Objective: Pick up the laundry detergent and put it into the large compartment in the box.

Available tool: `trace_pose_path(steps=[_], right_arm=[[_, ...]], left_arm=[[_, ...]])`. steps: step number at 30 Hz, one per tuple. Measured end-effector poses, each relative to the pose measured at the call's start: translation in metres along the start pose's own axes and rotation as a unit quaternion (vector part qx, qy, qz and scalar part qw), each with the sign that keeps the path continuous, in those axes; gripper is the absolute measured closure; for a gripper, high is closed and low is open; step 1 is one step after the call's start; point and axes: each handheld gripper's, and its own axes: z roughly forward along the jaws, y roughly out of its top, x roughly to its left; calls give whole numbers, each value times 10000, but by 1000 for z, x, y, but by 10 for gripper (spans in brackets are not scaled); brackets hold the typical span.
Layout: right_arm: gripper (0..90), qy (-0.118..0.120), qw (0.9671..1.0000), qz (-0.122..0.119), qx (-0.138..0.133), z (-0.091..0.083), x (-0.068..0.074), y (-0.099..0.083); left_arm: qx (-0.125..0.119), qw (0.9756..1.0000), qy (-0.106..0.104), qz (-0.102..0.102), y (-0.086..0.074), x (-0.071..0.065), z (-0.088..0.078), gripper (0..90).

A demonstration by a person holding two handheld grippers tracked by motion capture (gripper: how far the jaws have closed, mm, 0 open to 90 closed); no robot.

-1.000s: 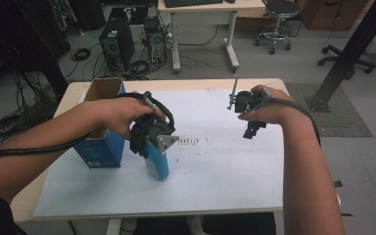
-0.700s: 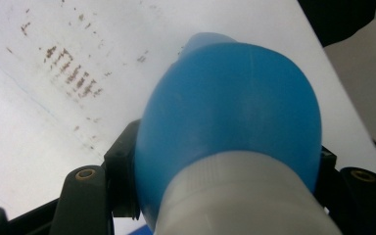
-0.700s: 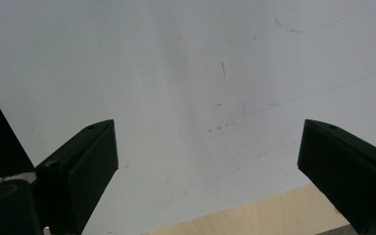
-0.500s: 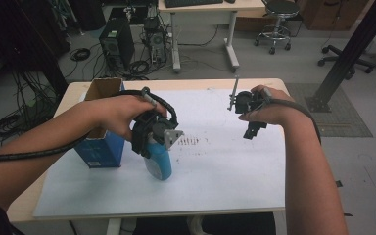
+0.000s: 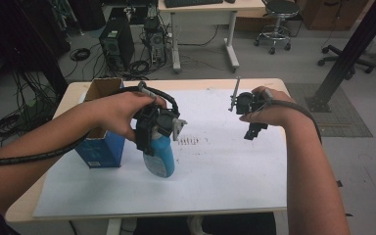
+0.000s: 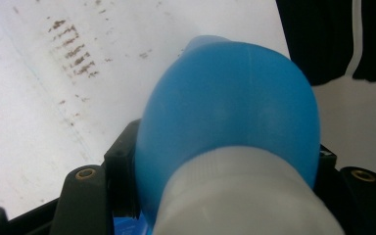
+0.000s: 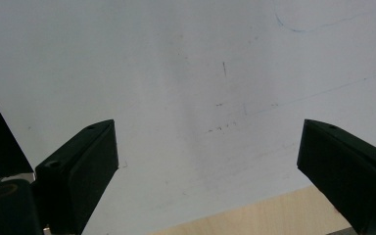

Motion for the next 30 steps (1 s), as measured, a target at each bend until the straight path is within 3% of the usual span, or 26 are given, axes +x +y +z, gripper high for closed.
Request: trace_pose_path(steps=[4,8,14,19,22,23,24,26,27,28,29,30], right_arm=[[82,-7,10000,-10,-7,0,0,1],[82,-4,10000,-20,-30,1,0,0],[83,3,10000,-19,-51,1,0,-1],[83,0,10000,-13,-66,1,0,-1],[83,-11,10000,-5,-91,1,0,-2],[83,-11,10000,-5,-94,1,0,-2],[84,-10,10000,-9,-86,2,0,-2],[85,-13,10000,-18,-92,3,-1,-2],[85,-7,10000,-18,-88,4,-1,-2],[85,3,10000,-7,-87,4,-1,-2],[84,2,10000,-17,-96,5,-2,-1],[84,13,10000,-18,-87,5,-2,-1]], left_arm=[[-74,9993,-28,-363,0,1,-7,371],[-185,9968,-46,-774,0,1,-16,371],[-223,9933,43,-1134,-1,2,-22,371],[-154,9863,71,-1639,-3,5,-28,371],[-234,9791,106,-2019,-7,8,-34,371],[-256,9777,130,-2079,-8,8,-36,371],[-248,9738,174,-2253,-10,9,-39,371],[-272,9687,227,-2456,-11,10,-43,371],[-293,9638,236,-2639,-12,11,-45,371],[-325,9574,220,-2860,-13,12,-47,371],[-341,9533,209,-2994,-14,13,-49,371],[-426,9460,209,-3207,-17,14,-51,371]])
